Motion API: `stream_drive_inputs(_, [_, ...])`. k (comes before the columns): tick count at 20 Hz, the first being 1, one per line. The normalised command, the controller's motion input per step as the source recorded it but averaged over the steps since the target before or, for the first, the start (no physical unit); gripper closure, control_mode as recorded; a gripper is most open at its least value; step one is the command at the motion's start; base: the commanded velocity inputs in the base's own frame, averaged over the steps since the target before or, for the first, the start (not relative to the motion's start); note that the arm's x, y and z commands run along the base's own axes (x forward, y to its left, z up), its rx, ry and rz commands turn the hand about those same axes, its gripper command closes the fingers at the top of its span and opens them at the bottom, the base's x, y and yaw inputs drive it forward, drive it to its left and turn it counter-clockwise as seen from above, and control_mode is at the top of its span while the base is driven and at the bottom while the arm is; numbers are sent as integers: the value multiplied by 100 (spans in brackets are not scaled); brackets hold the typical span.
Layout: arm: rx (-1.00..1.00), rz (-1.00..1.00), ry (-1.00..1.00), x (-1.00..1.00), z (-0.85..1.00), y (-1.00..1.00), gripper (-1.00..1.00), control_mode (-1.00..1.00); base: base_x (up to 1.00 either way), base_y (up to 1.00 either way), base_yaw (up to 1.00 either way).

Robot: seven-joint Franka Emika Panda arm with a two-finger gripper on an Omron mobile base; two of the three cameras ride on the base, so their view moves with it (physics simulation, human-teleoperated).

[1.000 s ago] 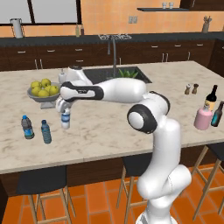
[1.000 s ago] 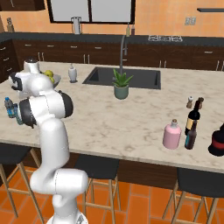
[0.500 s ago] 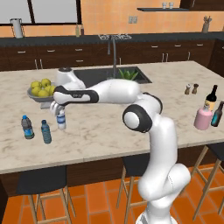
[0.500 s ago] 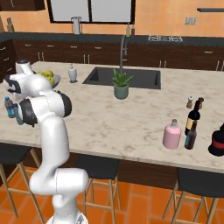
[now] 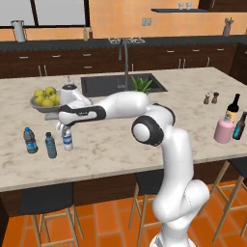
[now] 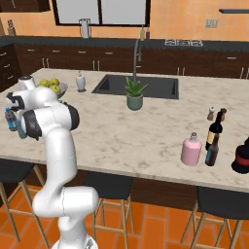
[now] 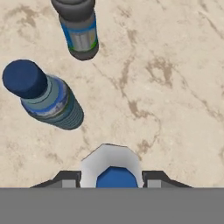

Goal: Move the plastic bottles in the middle to the plastics group, and the glass bottles in the middle to the glass group.

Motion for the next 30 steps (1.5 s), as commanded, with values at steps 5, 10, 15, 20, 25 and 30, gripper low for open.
stream_drive_inputs(5, [1,1,0,0,-23,0,100,-100,0,0,0])
stream_drive_inputs(10, [1,2,0,0,0,7,100,-100,0,0,0])
stream_drive_inputs(15, [0,3,-1,5,-4,27,100,-100,0,0,0])
stream_drive_inputs(20, [0,2,0,1,-41,22,100,-100,0,0,0])
stream_drive_inputs(25, [0,0,0,0,-6,5,-100,-100,0,0,0])
stream_drive_inputs(30, [0,0,0,0,0,0,-100,-100,0,0,0])
